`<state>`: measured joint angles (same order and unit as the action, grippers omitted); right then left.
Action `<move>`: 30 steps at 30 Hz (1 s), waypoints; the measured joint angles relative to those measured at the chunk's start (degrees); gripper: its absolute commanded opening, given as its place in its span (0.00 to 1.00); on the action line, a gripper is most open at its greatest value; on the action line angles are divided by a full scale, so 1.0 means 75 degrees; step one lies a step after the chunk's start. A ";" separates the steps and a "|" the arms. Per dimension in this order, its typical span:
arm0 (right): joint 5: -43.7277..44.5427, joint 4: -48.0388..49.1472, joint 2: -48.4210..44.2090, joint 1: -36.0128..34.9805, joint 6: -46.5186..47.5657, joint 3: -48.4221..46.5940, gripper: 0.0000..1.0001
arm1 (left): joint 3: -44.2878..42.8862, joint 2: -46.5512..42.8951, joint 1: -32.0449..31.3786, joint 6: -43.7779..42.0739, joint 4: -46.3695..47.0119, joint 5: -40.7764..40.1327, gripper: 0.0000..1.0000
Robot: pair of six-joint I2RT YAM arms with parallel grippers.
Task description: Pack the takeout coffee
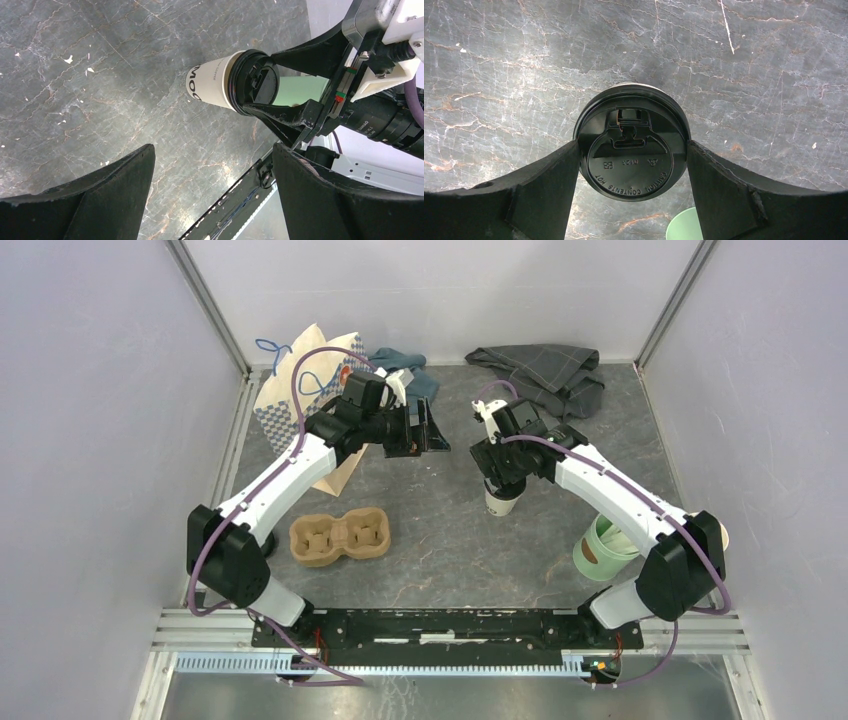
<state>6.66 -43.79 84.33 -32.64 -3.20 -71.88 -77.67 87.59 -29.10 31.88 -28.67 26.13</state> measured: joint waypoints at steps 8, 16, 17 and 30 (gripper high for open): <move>-0.0087 0.0117 0.0000 0.0111 -0.0023 0.0003 0.82 | -0.0003 0.0000 0.0000 -0.0003 -0.0026 0.0006 0.93; -0.0204 0.0166 0.0000 0.0160 -0.0026 0.0125 0.83 | -0.0009 0.0000 0.0000 -0.0003 -0.0070 0.0009 0.93; -0.0210 0.0172 0.0000 0.0163 -0.0026 0.0140 0.83 | -0.0012 0.0000 0.0000 -0.0003 -0.0079 0.0015 0.93; -0.0256 0.0233 0.0000 0.0187 -0.0026 0.0309 0.85 | -0.0082 0.0003 0.0000 -0.0003 -0.0169 0.0131 0.94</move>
<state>4.73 -42.04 84.33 -31.24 -3.40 -69.56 -78.28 87.61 -29.10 31.86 -29.93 27.11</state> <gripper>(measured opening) 0.844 0.932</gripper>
